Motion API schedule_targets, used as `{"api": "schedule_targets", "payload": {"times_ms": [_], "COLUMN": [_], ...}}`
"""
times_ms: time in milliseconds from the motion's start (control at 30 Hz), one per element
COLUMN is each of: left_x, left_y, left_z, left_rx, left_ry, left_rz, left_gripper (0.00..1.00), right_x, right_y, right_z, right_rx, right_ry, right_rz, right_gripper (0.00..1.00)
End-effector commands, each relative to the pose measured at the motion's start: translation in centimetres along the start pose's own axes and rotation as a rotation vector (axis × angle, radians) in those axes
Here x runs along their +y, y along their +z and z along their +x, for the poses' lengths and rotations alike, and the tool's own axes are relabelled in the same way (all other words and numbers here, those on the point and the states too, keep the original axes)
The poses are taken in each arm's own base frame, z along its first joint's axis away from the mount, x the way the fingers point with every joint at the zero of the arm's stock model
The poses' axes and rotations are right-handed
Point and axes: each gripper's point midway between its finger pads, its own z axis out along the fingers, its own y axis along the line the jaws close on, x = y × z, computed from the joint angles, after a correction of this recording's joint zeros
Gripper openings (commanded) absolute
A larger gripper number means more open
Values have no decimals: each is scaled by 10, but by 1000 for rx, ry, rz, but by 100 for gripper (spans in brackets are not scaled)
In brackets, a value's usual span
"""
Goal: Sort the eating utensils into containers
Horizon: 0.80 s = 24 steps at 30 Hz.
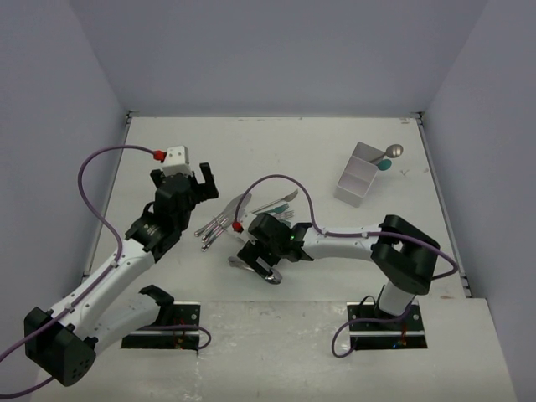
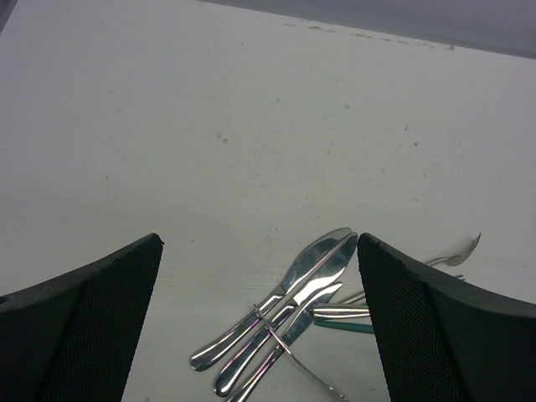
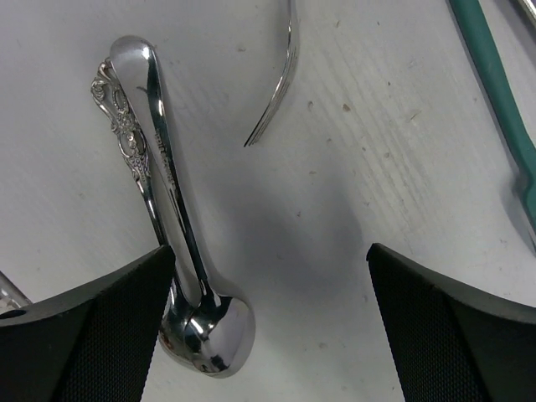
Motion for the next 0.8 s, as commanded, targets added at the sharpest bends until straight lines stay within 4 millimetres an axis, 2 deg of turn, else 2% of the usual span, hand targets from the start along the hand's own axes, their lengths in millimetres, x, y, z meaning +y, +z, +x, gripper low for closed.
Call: {"api": "schedule_targets", "payload": {"times_ms": [0,100,200,233,400,500,533,667,767], "left_x": [7,8,10,11,11,11,12,12,12], "left_y": [-2,-2,0,1,2,1,2,1,1], "left_z": [-4,-2,0,1,0,-1,0,-1,-1], "left_rx": [-19,-16,-12,-8,-10,-13,-11,-14,-16], "left_ry": [-29,-26,-21,-17,-11,-11,-9,-7,-4], "left_rz": [-31,-38,-50,-54,-60,-62,-63,-64,-66], "left_gripper": [100,100,100,100,100,100,100,100,100], "right_x": [0,-5,-11,-12,-11,-13,-11,-4,-5], "right_y": [2,9,14,15,16,14,13,-1,-28], "right_z": [-14,-6,1,2,13,18,17,0,-29], "right_rx": [-39,-17,8,12,25,33,27,-28,-132], "right_ry": [-11,-6,-12,-13,-25,-38,-43,-112,-199], "right_rz": [23,60,91,99,84,87,73,16,7], "right_gripper": [99,96,72,53,31,5,0,0,0]}}
